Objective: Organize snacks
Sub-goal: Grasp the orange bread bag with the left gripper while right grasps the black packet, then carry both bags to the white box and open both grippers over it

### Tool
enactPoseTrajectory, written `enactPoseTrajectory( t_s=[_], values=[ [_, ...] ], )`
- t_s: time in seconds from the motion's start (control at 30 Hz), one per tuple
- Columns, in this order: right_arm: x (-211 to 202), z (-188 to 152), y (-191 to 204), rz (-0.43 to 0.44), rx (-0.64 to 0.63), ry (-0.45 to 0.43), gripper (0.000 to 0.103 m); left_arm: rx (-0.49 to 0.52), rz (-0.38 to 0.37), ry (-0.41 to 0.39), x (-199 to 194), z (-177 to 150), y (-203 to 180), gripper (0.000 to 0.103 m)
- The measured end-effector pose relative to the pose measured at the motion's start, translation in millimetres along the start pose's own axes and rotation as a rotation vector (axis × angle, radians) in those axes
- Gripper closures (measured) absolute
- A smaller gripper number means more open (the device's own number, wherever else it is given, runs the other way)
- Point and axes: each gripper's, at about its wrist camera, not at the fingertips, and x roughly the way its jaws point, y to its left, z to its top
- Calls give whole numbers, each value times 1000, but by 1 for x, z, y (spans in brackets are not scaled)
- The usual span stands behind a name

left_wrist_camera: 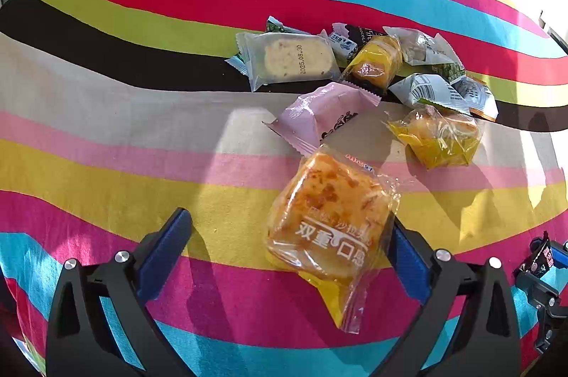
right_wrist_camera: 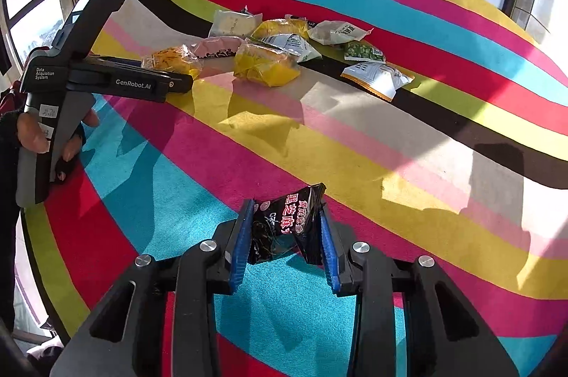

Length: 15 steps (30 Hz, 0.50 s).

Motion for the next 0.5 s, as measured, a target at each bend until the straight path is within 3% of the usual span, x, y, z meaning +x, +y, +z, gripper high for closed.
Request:
enactPoseTrajectory(
  t_s=[0.23, 0.27, 0.3, 0.37, 0.5],
  values=[
    [-5, -9, -9, 56, 98, -9, 72, 5, -1, -6, -2, -1, -1, 3],
    [-5, -10, -12, 73, 118, -11, 72, 20, -10, -20, -1, 1, -5, 13],
    [-5, -10, -13, 78, 123, -11, 72, 45, -24, -40, -5, 0, -9, 31],
    [-5, -10, -9, 63, 111, -10, 72, 106, -48, -70, -11, -5, -18, 52],
    [-4, -9, -1, 18, 87, -5, 72, 111, -59, -74, -15, -9, -18, 55]
  ],
)
